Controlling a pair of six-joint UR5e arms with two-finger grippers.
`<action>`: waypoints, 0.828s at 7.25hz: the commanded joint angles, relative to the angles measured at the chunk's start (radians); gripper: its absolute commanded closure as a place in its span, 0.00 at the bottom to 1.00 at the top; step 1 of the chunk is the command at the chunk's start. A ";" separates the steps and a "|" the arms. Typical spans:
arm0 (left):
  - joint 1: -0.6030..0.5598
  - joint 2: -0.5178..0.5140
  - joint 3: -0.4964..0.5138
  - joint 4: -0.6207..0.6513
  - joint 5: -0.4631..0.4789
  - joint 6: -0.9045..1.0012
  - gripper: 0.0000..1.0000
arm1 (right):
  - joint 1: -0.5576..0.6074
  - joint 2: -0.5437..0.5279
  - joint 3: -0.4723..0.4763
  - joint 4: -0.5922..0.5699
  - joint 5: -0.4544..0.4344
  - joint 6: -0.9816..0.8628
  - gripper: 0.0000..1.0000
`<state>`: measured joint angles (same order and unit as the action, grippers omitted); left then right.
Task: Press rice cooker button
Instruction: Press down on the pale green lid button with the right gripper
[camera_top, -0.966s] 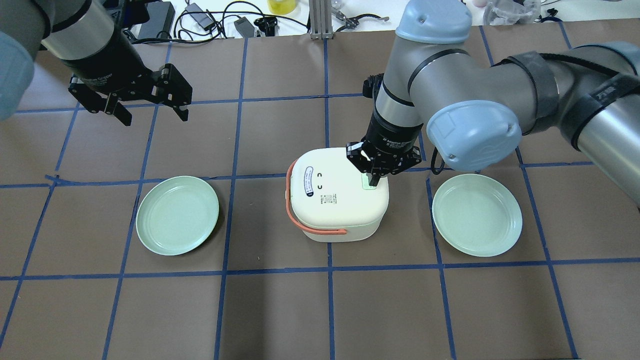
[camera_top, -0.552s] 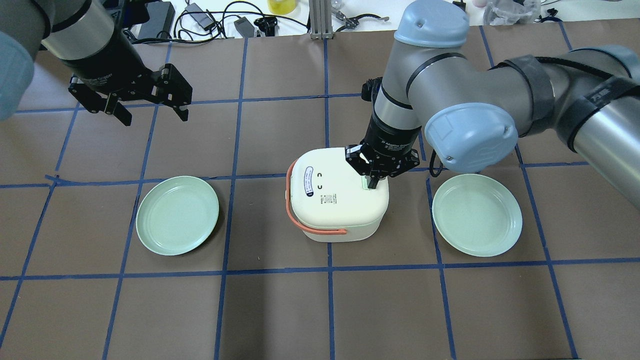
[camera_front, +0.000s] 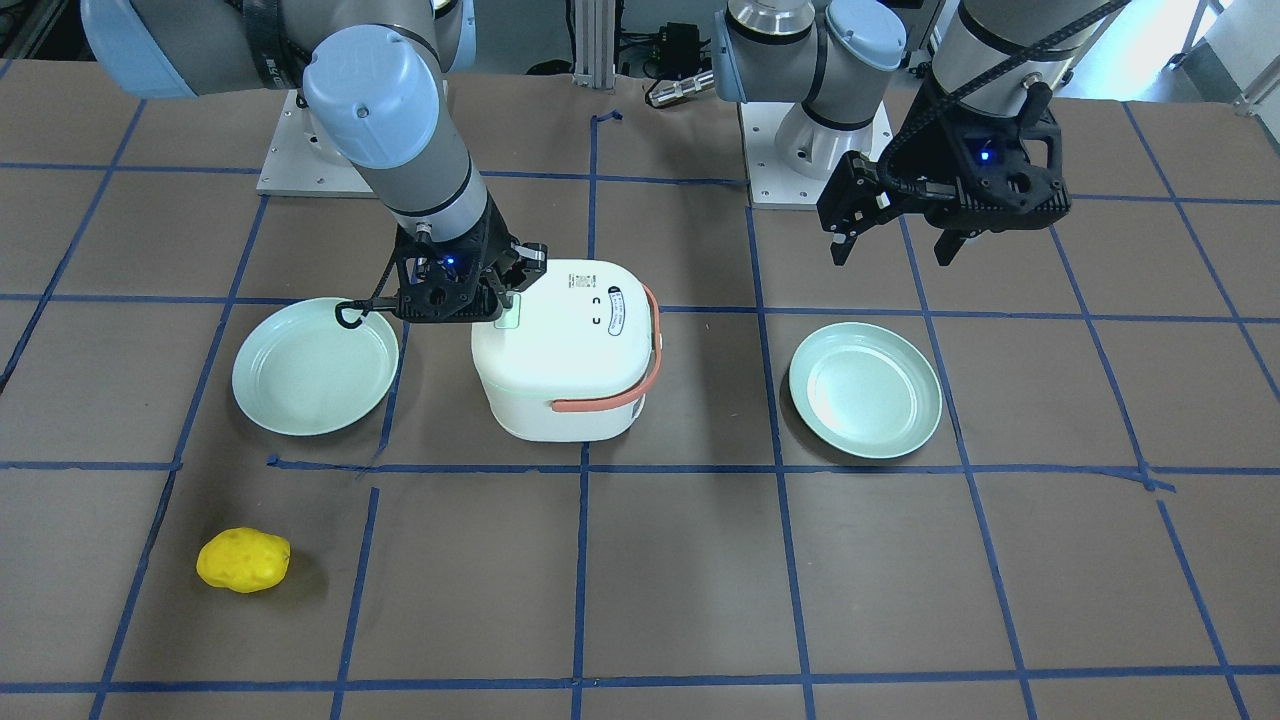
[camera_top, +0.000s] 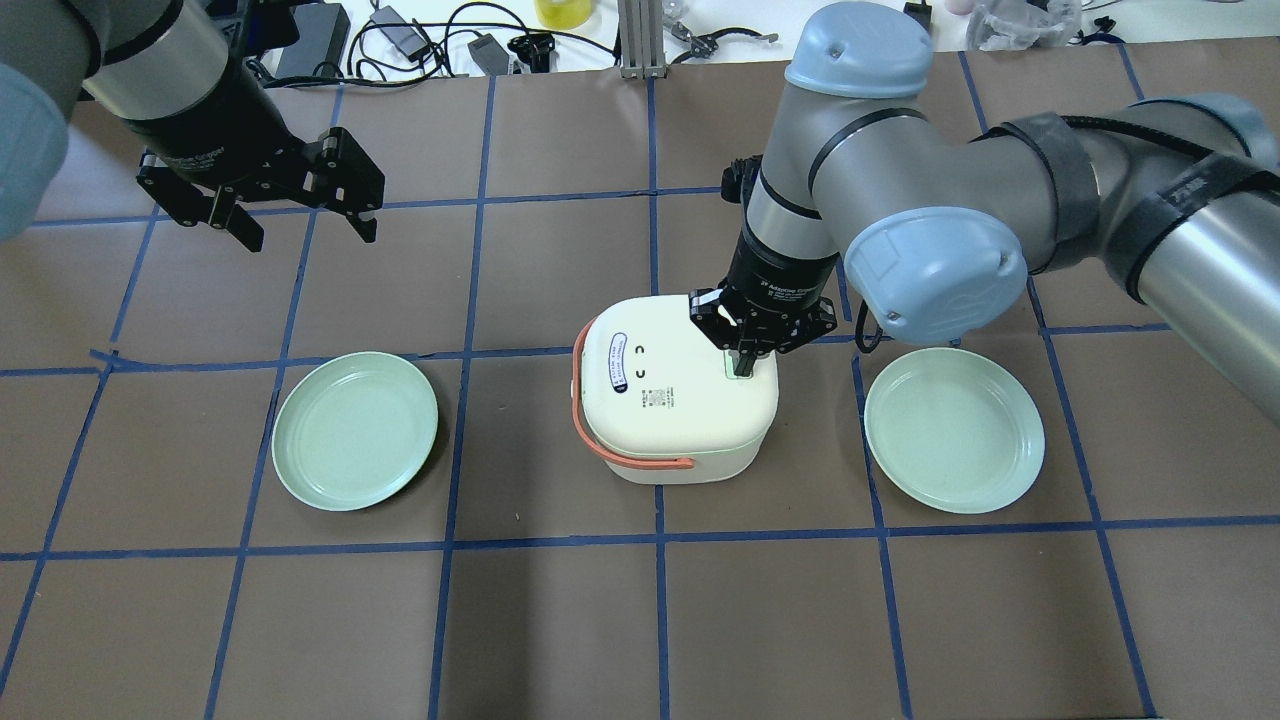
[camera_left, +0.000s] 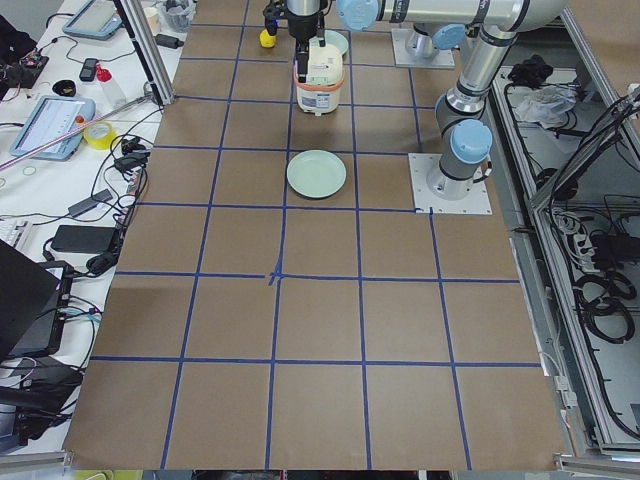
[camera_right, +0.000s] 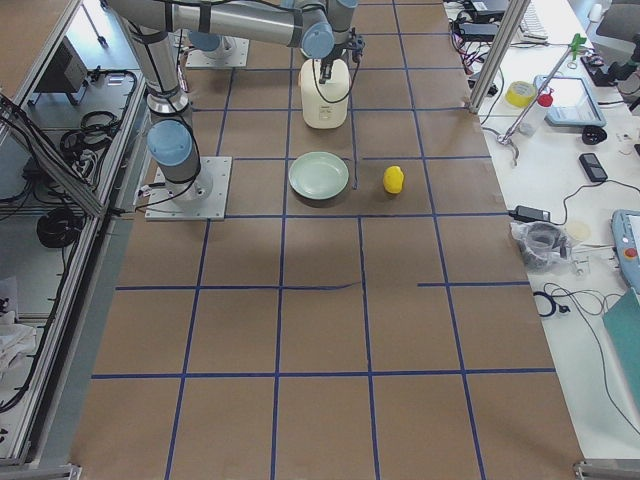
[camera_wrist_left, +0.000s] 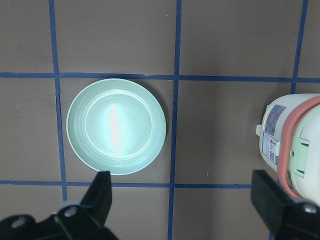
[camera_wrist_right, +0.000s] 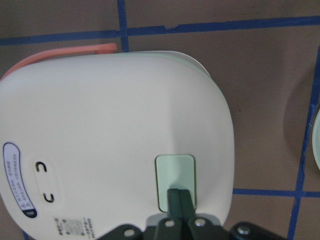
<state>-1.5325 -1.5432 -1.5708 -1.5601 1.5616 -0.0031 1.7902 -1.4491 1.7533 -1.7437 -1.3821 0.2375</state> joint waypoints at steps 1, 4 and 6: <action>0.000 0.000 0.000 0.000 0.000 0.000 0.00 | 0.000 0.004 0.000 0.001 0.000 -0.003 1.00; 0.000 0.000 0.000 0.000 0.000 0.000 0.00 | 0.000 0.009 -0.003 0.000 0.000 0.009 1.00; 0.000 0.000 0.000 0.000 0.000 0.000 0.00 | 0.000 -0.011 -0.055 0.003 -0.020 0.034 0.30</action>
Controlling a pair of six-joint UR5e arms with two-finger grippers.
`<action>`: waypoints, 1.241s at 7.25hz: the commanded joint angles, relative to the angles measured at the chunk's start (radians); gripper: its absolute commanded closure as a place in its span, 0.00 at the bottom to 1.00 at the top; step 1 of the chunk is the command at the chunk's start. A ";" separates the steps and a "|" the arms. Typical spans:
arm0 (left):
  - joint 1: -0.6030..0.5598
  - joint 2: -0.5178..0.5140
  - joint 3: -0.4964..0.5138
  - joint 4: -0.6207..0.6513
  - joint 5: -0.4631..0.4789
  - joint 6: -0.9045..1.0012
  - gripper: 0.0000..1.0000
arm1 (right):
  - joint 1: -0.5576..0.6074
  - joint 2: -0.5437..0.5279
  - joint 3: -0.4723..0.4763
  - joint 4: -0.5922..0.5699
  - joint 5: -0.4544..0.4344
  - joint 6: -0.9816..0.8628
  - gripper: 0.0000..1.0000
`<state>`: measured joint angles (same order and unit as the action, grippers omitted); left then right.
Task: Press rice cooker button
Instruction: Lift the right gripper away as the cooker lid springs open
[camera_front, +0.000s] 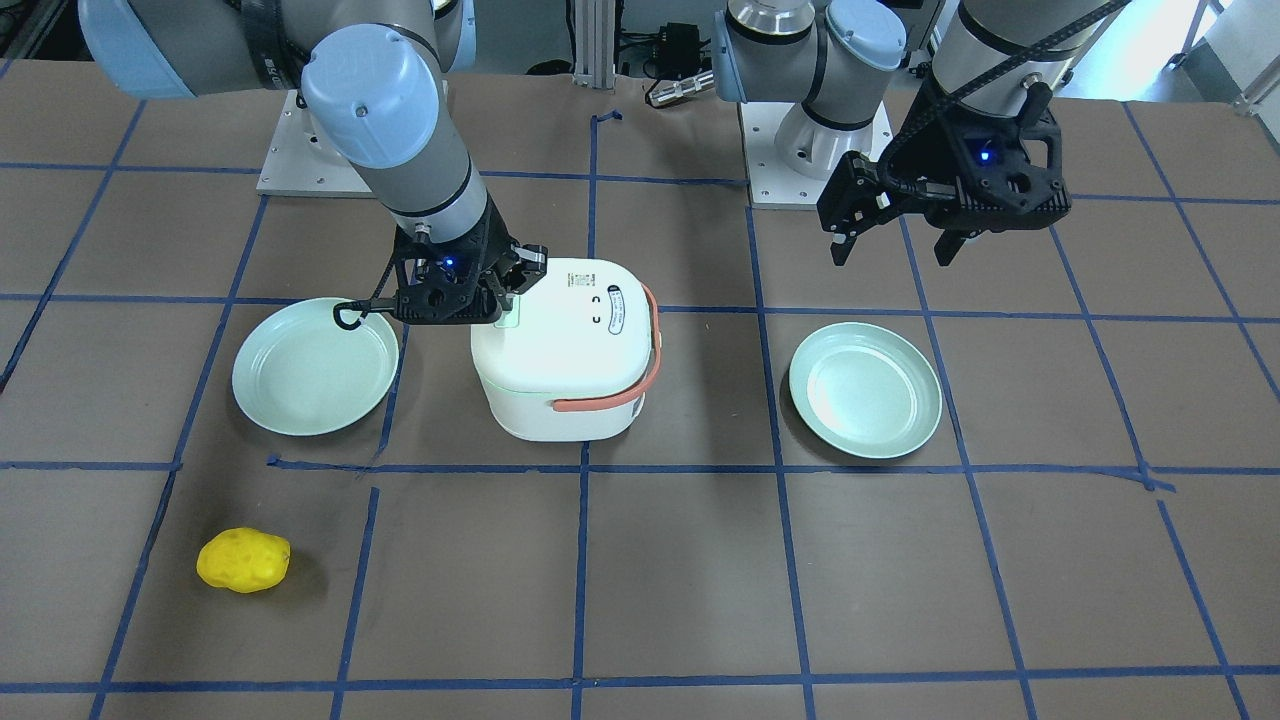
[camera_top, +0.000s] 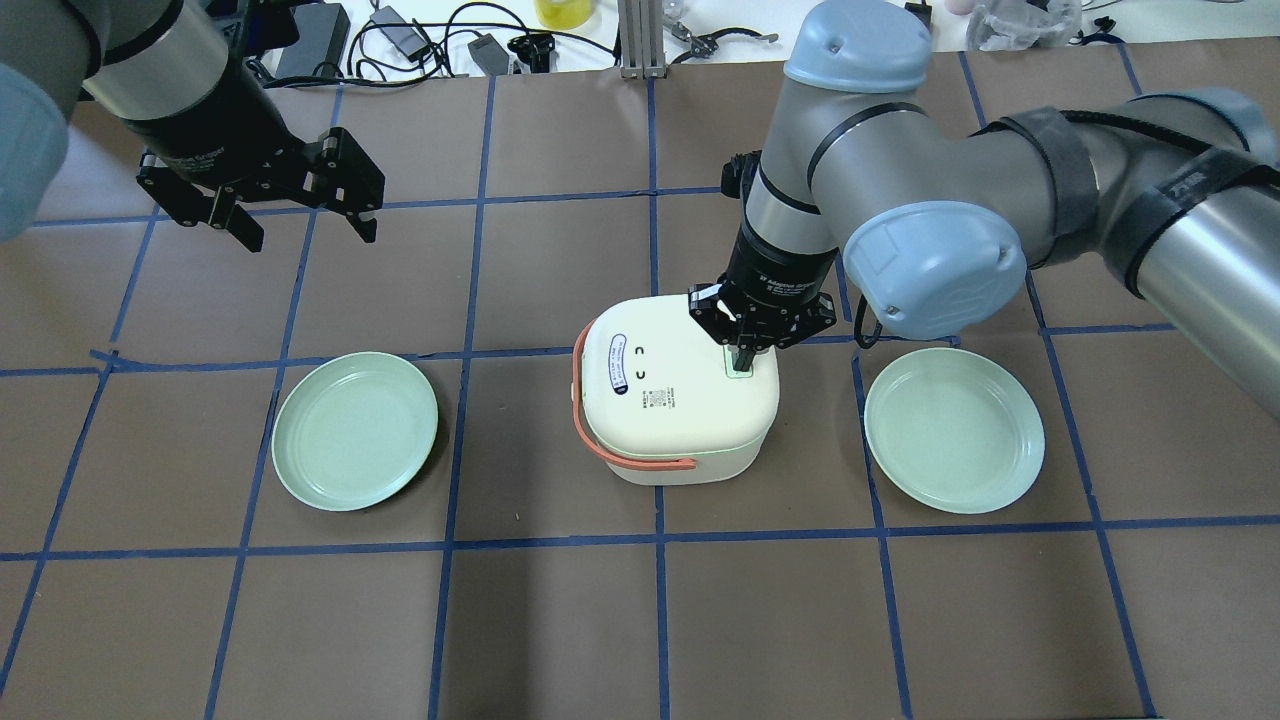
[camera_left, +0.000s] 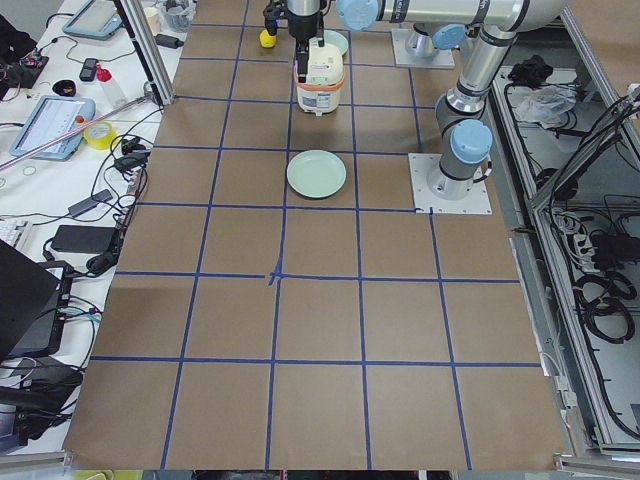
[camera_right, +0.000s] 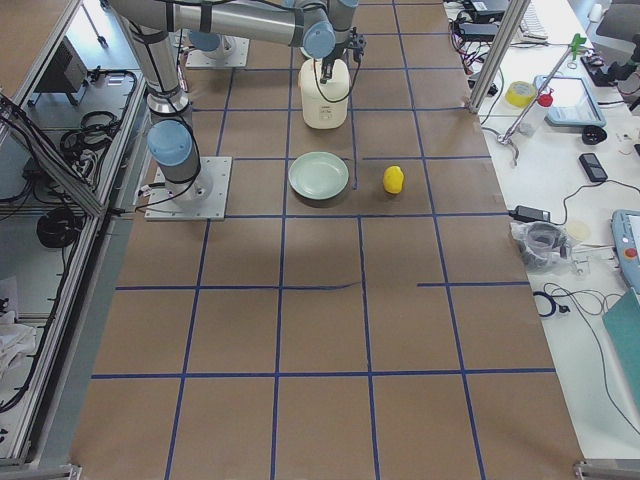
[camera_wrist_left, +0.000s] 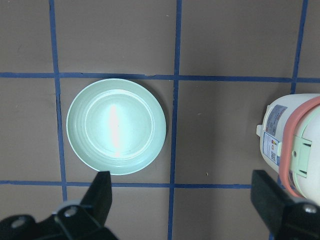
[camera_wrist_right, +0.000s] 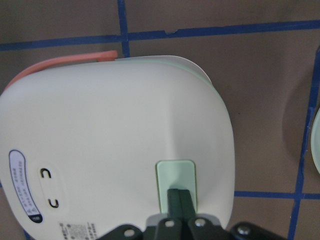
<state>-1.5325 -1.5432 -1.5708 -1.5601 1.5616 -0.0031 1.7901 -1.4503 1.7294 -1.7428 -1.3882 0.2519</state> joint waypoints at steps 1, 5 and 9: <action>0.000 0.000 0.000 0.000 0.000 0.000 0.00 | -0.001 -0.022 -0.084 0.018 -0.014 0.118 0.07; 0.000 0.000 0.000 0.000 0.000 0.000 0.00 | -0.023 -0.035 -0.258 0.169 -0.132 0.098 0.00; 0.000 0.000 0.000 0.000 0.000 0.000 0.00 | -0.162 -0.056 -0.258 0.202 -0.170 -0.093 0.00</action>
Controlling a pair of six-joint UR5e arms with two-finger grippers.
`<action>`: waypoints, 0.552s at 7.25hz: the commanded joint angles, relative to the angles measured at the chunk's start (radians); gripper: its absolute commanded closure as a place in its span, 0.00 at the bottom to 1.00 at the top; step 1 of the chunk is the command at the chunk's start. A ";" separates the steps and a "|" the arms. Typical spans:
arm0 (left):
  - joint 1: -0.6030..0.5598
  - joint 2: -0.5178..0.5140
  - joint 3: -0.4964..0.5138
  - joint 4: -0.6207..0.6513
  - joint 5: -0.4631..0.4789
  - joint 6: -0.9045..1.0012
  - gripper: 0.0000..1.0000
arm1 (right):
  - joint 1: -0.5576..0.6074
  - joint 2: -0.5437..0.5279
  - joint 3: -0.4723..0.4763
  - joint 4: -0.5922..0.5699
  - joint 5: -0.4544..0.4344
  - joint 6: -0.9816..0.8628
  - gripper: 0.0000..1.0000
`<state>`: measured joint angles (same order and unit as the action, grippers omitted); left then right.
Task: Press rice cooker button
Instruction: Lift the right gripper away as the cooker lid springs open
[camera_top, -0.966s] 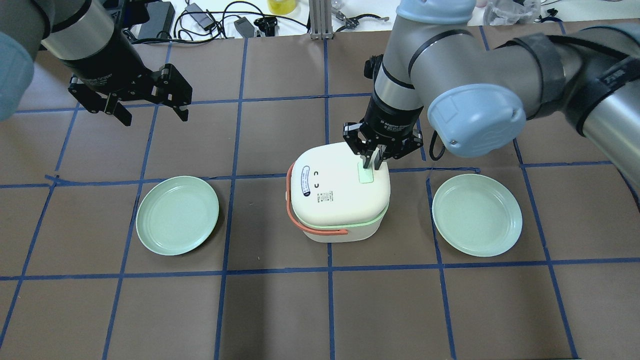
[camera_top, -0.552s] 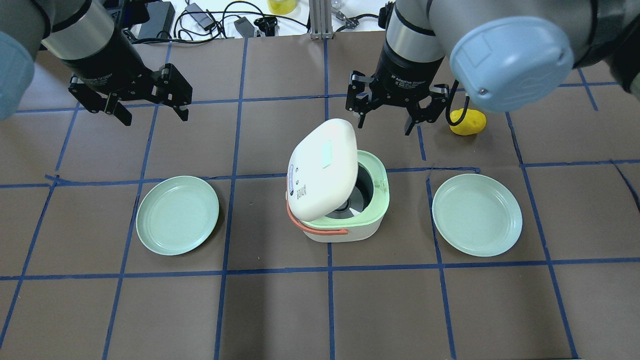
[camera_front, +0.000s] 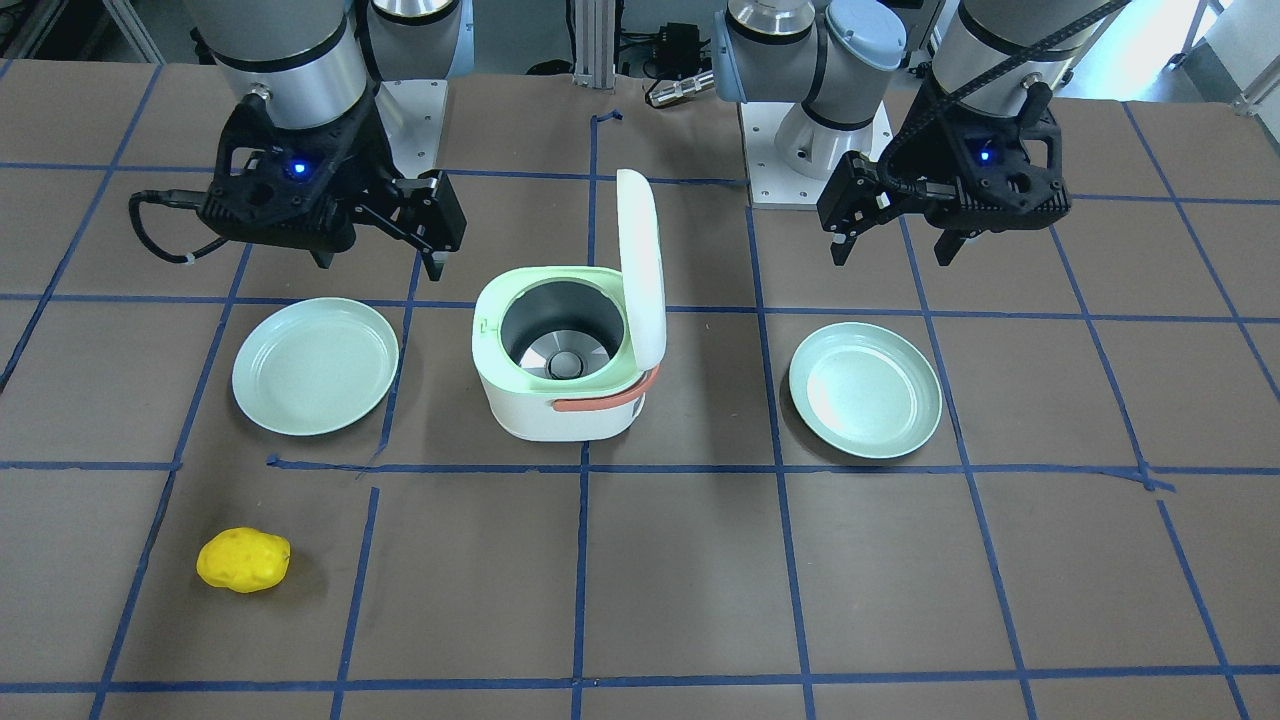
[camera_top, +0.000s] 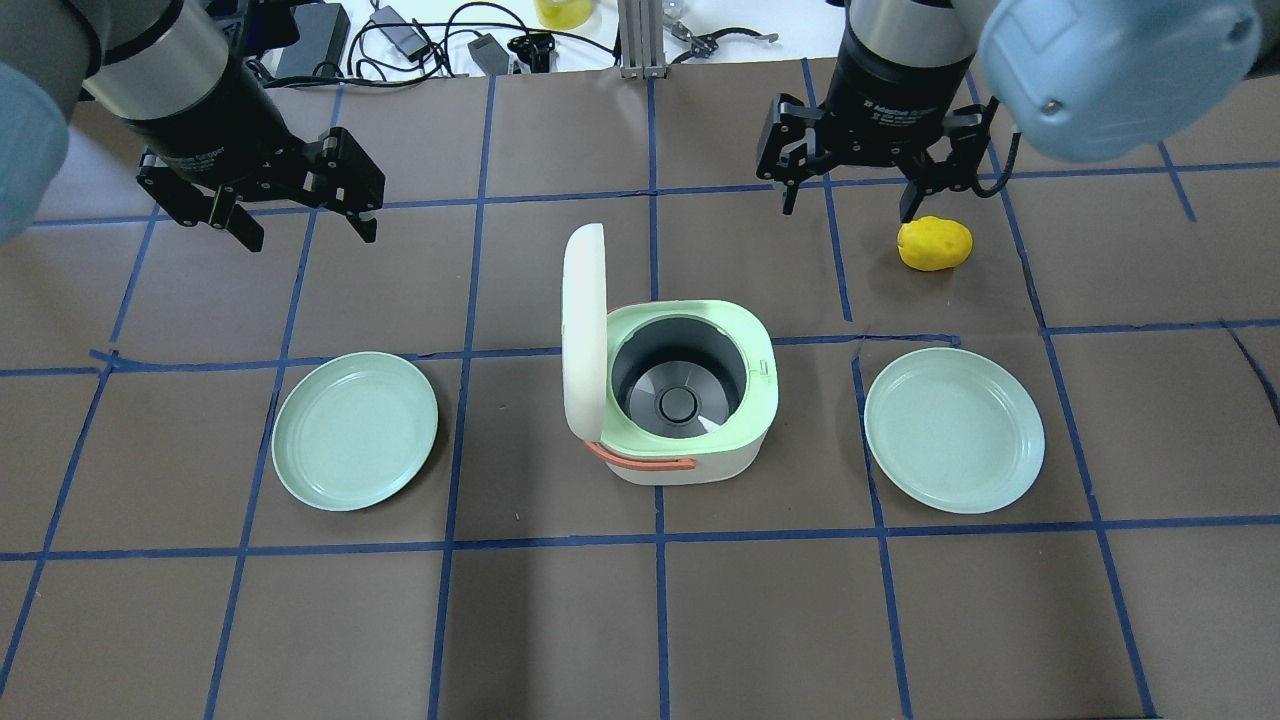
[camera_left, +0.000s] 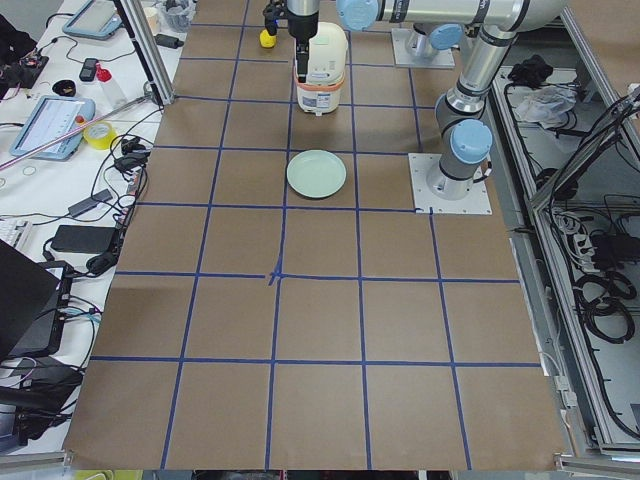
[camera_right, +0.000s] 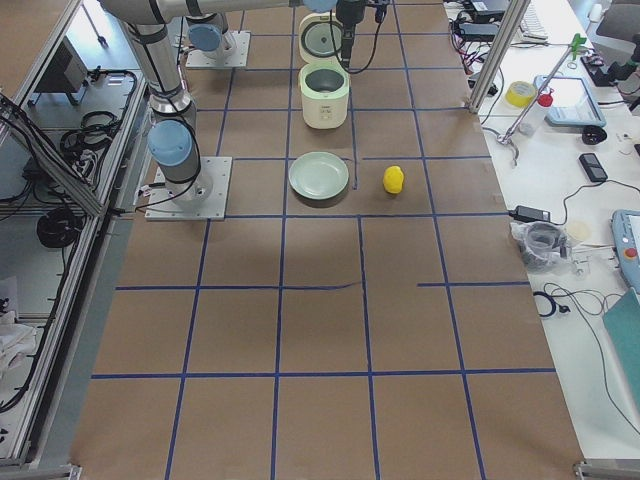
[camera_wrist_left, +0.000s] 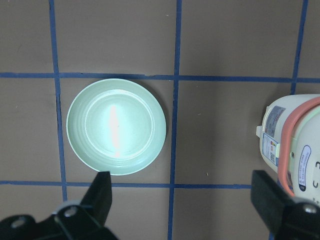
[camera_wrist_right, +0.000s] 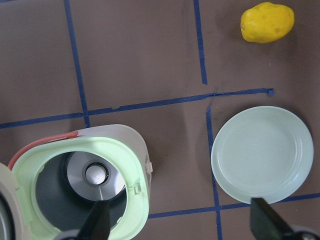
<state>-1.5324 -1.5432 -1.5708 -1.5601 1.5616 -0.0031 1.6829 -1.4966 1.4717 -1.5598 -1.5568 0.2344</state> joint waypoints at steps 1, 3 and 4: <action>0.000 0.000 0.000 0.000 0.000 0.000 0.00 | -0.099 -0.023 -0.001 0.041 -0.003 -0.136 0.00; 0.000 0.000 0.000 0.000 0.000 0.000 0.00 | -0.138 -0.037 -0.001 0.073 0.001 -0.196 0.00; 0.000 0.000 0.000 0.000 0.000 -0.002 0.00 | -0.138 -0.040 -0.001 0.076 -0.002 -0.196 0.00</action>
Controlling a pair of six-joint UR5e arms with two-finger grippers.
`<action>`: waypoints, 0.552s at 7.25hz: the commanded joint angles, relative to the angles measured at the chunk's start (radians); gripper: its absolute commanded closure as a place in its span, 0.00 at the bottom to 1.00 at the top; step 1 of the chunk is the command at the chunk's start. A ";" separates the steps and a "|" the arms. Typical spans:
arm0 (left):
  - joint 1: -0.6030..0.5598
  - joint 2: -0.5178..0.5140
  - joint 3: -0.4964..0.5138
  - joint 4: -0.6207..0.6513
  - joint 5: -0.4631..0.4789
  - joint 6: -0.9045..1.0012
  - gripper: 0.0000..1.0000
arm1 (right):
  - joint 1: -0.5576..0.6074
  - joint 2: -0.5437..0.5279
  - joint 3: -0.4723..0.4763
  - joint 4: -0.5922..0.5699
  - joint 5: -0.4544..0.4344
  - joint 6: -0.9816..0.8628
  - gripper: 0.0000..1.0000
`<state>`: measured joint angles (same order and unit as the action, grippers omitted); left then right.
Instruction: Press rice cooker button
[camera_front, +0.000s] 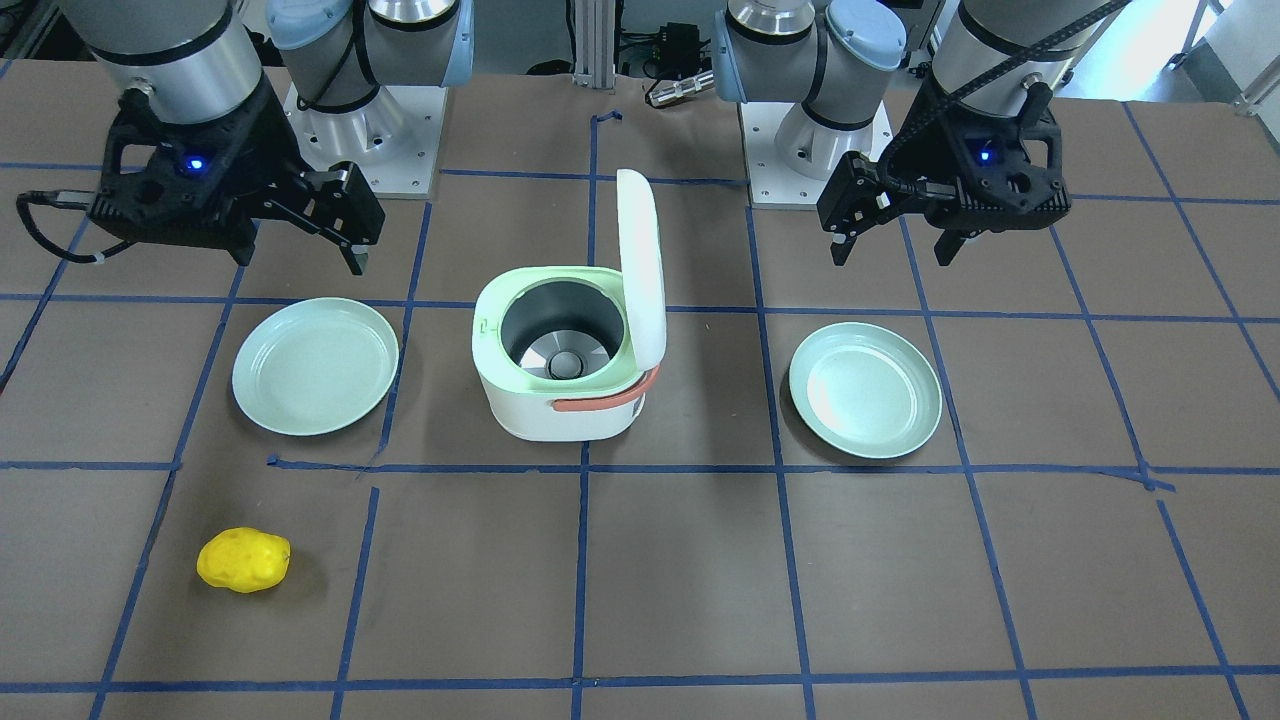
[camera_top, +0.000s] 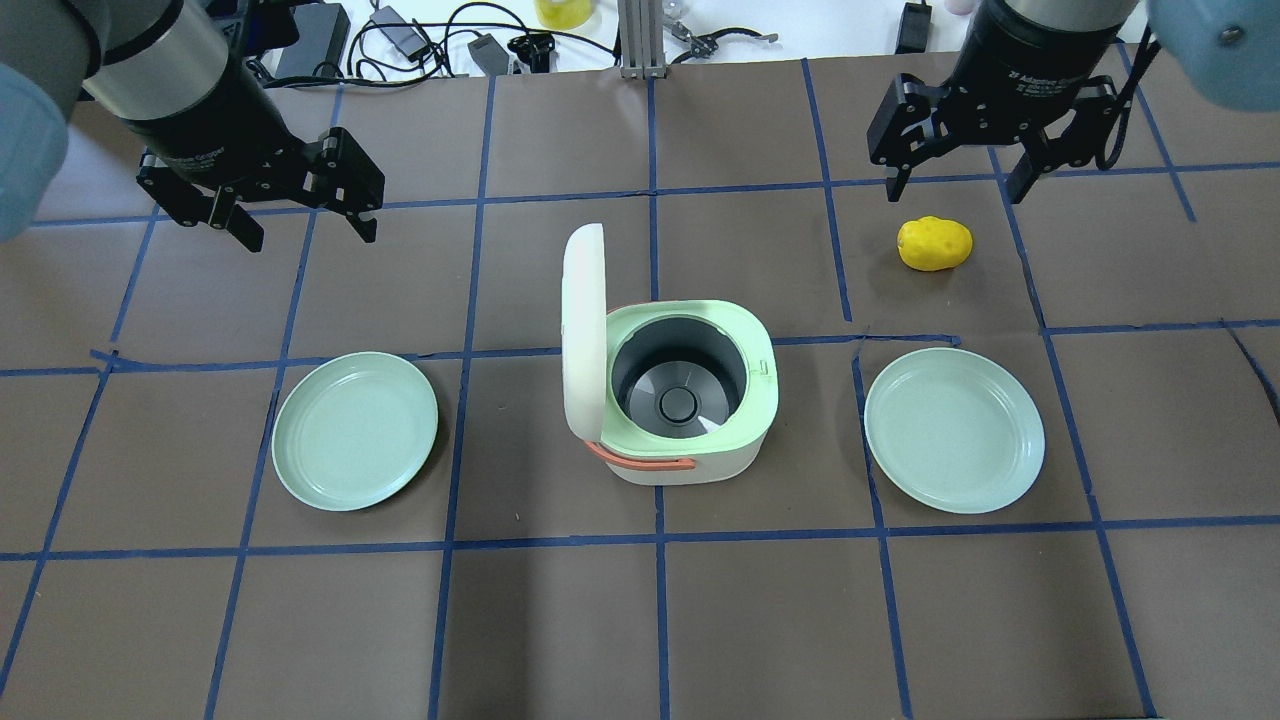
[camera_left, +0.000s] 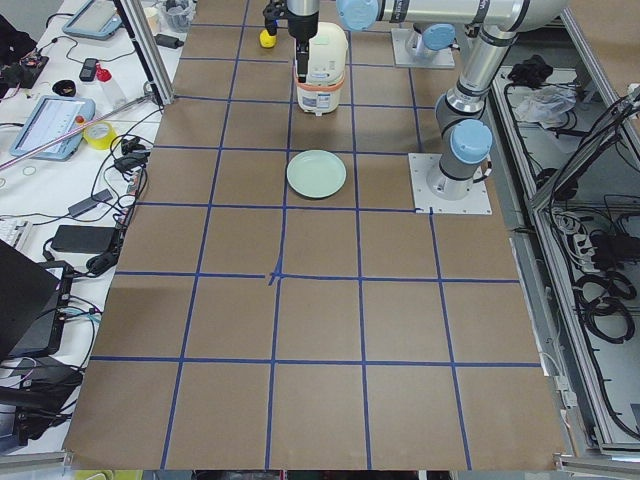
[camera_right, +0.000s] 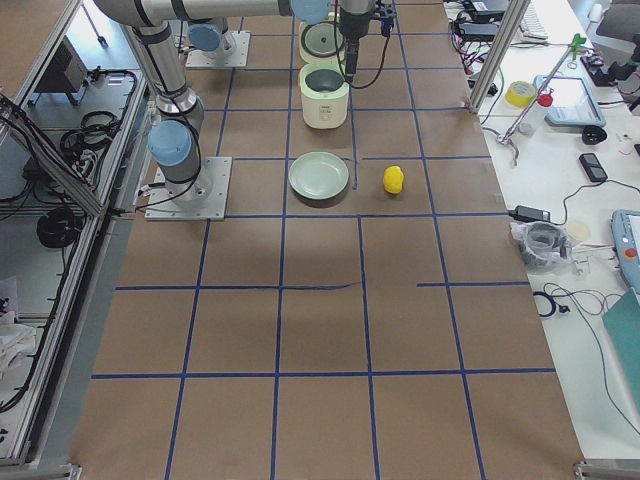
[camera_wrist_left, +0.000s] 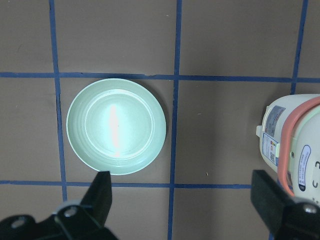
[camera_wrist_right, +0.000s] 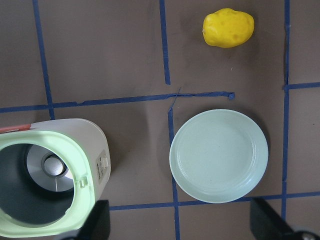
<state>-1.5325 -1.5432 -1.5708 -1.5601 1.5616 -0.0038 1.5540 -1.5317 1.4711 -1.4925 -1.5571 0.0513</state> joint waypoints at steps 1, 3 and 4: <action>0.000 0.000 0.000 0.000 0.000 0.001 0.00 | -0.008 -0.007 0.001 0.011 0.000 -0.011 0.00; 0.000 0.000 0.000 0.000 0.000 0.001 0.00 | -0.009 -0.007 0.002 0.009 0.002 -0.013 0.00; 0.000 0.000 0.000 0.000 0.000 0.001 0.00 | -0.008 -0.008 0.002 0.012 0.000 -0.013 0.00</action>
<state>-1.5325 -1.5432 -1.5708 -1.5600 1.5616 -0.0031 1.5454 -1.5389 1.4725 -1.4829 -1.5564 0.0387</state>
